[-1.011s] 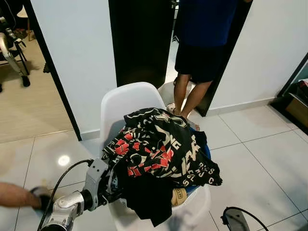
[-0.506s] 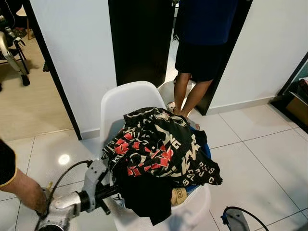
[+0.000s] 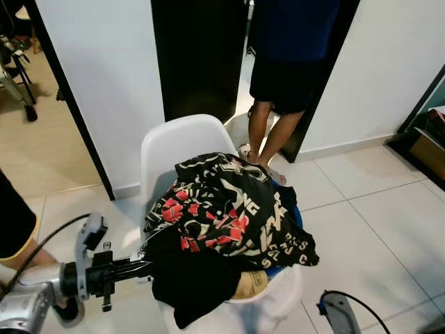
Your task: Hang hanger
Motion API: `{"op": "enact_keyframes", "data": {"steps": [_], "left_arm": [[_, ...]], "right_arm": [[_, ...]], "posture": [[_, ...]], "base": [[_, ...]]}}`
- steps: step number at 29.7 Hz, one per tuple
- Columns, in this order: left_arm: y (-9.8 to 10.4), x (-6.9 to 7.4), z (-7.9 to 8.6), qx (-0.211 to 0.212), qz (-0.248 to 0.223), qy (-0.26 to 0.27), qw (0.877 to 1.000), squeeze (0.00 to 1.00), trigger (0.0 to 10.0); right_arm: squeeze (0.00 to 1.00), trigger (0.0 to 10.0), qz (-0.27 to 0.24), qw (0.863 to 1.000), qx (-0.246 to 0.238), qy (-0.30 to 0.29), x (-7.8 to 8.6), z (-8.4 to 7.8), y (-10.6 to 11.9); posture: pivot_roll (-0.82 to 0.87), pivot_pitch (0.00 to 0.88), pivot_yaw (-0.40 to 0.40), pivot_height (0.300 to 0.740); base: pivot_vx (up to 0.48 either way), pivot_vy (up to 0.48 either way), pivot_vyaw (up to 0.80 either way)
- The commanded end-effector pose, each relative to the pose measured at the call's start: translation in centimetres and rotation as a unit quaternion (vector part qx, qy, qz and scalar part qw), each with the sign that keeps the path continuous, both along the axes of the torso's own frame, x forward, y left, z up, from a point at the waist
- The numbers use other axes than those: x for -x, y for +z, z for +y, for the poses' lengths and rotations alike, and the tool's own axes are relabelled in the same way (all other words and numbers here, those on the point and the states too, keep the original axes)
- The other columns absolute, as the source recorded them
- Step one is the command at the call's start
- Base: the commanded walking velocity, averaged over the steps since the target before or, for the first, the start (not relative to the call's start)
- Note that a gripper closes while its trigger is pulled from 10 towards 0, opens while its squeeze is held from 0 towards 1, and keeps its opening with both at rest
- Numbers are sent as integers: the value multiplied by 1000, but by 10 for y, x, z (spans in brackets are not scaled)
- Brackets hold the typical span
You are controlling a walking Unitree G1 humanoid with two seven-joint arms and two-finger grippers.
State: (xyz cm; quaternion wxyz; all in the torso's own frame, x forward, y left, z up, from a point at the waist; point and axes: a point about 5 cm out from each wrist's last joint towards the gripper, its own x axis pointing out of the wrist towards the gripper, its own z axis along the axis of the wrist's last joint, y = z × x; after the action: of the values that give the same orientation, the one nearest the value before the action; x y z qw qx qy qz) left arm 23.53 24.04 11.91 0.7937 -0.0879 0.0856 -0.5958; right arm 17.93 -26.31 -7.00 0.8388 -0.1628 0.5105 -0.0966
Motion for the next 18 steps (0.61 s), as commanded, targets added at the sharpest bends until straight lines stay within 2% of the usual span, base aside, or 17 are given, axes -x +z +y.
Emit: {"op": "enact_keyframes", "data": {"steps": [1,2,3,5,6,9,10,13,14,16,17,18], "left_arm": [[28,5,-2,46,-26,-36,998,0,784],[28,5,-2,46,-26,-36,998,0,784],[57,6,-6,92,-70,-55,992,0,2000],[57,6,-6,92,-70,-55,992,0,2000],[89,2,-11,141,-132,-52,980,0,980],[89,2,-11,141,-132,-52,980,0,980],[120,-4,-15,184,-196,-38,962,0,0],[120,-4,-15,184,-196,-38,962,0,0],[149,-8,-16,227,-252,-16,941,0,0],[149,-8,-16,227,-252,-16,941,0,0],[178,-13,-14,265,-304,14,915,0,0],[178,-13,-14,265,-304,14,915,0,0]], "right_arm": [[0,10000,4,1000,-4,-4,3,1,-2],[0,10000,4,1000,-4,-4,3,1,-2],[0,10000,1,1000,-6,-6,1,2,-1],[0,10000,1,1000,-6,-6,1,2,-1],[0,10000,-3,1000,-9,-8,0,3,-1],[0,10000,-3,1000,-9,-8,0,3,-1],[0,10000,-5,1000,-11,-10,-1,4,-1],[0,10000,-5,1000,-11,-10,-1,4,-1],[0,10000,-8,1000,-13,-12,-2,5,-1],[0,10000,-8,1000,-13,-12,-2,5,-1],[0,10000,-12,1000,-18,-15,-3,7,-1],[0,10000,-12,1000,-18,-15,-3,7,-1]], "posture": [[-73,55,-31,740],[-73,55,-31,740],[-64,43,-32,740],[-64,43,-32,740],[-59,30,-30,740],[-59,30,-30,740],[-54,18,-28,740],[-54,18,-28,740],[-48,6,-22,740],[-48,6,-22,740],[-39,0,-10,740],[-39,0,-10,740]], "base": [[0,0,0],[0,0,0],[0,0,0],[0,0,0],[0,0,0],[0,0,0],[0,0,0],[0,0,0],[0,0,0],[0,0,0],[0,0,0],[0,0,0]]}}
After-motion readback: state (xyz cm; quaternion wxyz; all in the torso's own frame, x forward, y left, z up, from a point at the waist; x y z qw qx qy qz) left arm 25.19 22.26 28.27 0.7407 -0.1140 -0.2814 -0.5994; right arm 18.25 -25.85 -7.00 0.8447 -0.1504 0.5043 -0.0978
